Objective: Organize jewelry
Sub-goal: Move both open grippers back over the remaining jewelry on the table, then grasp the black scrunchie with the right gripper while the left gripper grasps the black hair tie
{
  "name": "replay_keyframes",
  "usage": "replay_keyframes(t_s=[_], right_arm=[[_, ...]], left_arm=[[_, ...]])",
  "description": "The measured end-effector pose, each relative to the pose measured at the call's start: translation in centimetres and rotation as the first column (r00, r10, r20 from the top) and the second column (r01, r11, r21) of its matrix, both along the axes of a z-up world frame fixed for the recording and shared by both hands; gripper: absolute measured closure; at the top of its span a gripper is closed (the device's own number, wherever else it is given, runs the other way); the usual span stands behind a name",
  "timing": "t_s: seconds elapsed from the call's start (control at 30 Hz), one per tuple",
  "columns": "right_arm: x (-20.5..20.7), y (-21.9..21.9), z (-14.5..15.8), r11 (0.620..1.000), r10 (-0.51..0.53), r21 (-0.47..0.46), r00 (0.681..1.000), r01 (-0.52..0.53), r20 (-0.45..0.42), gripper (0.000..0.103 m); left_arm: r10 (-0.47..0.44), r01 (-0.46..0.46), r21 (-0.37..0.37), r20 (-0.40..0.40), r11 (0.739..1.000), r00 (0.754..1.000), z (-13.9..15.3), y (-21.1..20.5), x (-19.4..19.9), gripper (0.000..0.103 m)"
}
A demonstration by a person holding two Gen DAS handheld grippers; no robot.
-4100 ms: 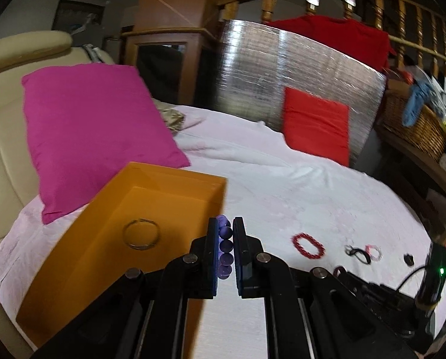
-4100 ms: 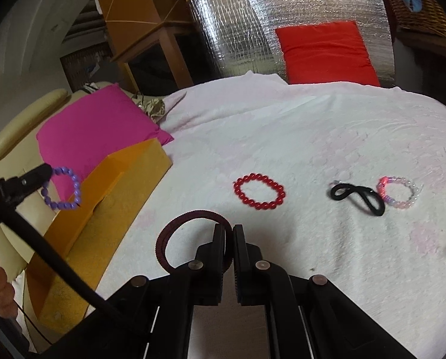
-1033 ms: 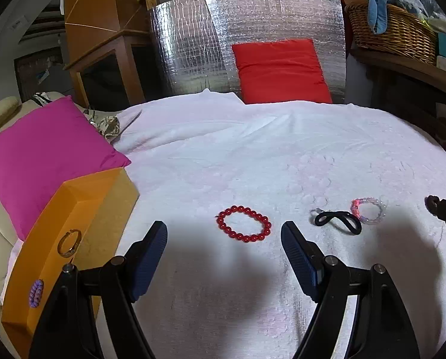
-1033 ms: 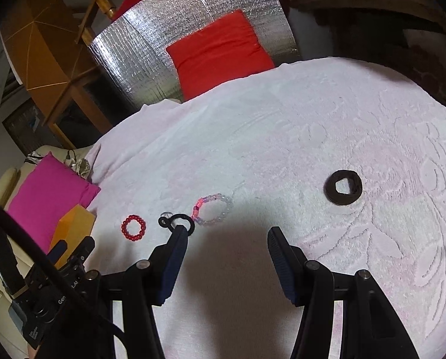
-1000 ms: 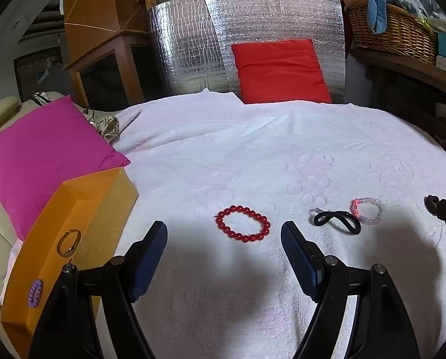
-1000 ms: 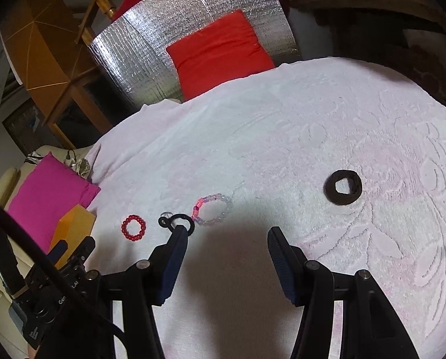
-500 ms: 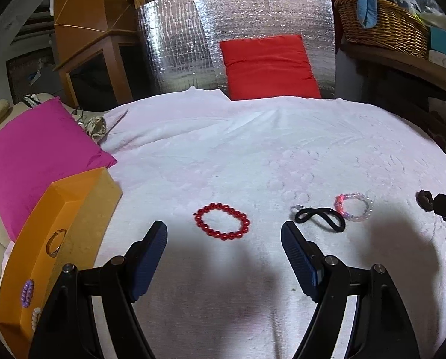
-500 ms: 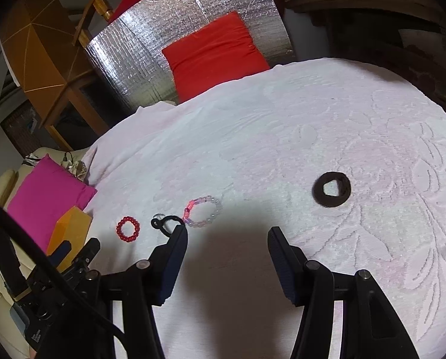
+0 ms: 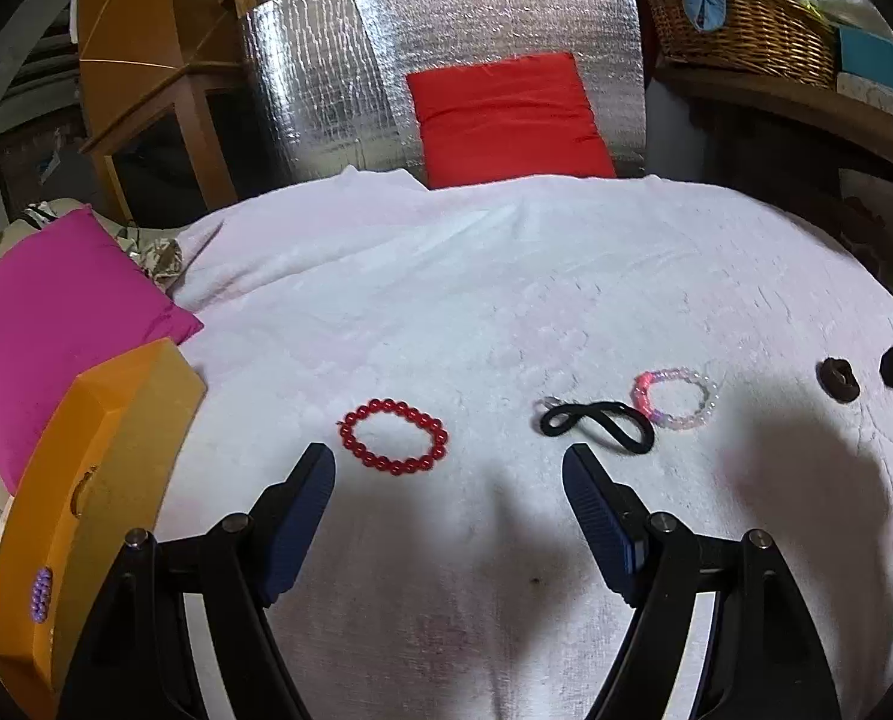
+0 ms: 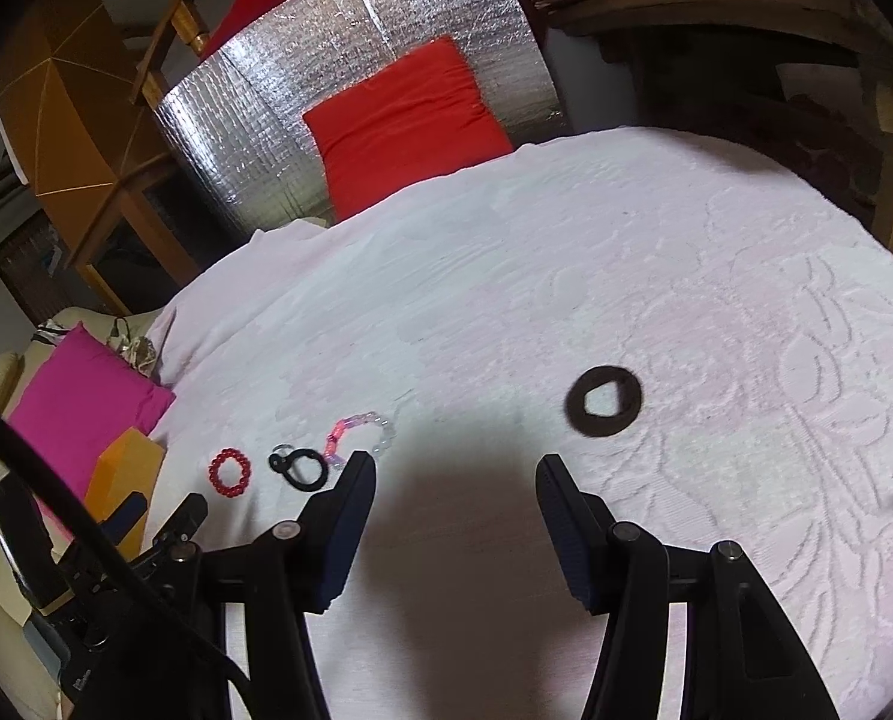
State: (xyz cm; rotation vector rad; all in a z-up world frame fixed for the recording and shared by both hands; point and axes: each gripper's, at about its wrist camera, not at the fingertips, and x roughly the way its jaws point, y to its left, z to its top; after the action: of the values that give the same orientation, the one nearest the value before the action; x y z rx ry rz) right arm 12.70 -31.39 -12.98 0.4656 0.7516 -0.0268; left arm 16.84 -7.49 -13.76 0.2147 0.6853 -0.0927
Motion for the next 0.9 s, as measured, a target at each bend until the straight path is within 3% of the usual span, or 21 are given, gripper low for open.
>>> replay_keyframes(t_s=[0.2, 0.4, 0.73, 0.77, 0.83, 0.9], right_arm=[[0.1, -3.0, 0.2, 0.995, -0.077, -0.057, 0.997, 0.077, -0.009, 0.043], [1.0, -7.0, -1.7, 0.985, -0.170, -0.041, 0.979, 0.167, -0.116, 0.043], [4.6, -5.6, -3.6, 0.985, -0.137, -0.126, 0.978, 0.118, -0.156, 0.044], [4.9, -5.6, -3.9, 0.985, -0.138, -0.129, 0.977, 0.117, -0.162, 0.047], [5.6, -5.3, -4.4, 0.982, -0.143, -0.151, 0.974, 0.117, -0.176, 0.069], [6.2, -5.0, -5.3, 0.978, -0.155, -0.169, 0.968, 0.122, -0.199, 0.082]], left_arm=[[-0.049, 0.043, -0.055, -0.105, 0.998, 0.993, -1.4, -0.1, 0.7, 0.024], [-0.069, 0.051, -0.100, -0.178, 0.994, 0.982, -2.4, 1.0, 1.6, 0.024], [-0.016, -0.010, -0.118, -0.222, 0.993, 0.975, -3.2, 4.9, 3.6, 0.024], [-0.014, -0.015, -0.125, -0.224, 0.992, 0.975, -3.2, 5.1, 3.7, 0.024], [-0.019, -0.018, -0.162, -0.225, 0.987, 0.974, -3.2, 5.5, 4.1, 0.024], [-0.051, 0.001, -0.214, -0.228, 0.977, 0.972, -3.2, 5.5, 4.4, 0.024]])
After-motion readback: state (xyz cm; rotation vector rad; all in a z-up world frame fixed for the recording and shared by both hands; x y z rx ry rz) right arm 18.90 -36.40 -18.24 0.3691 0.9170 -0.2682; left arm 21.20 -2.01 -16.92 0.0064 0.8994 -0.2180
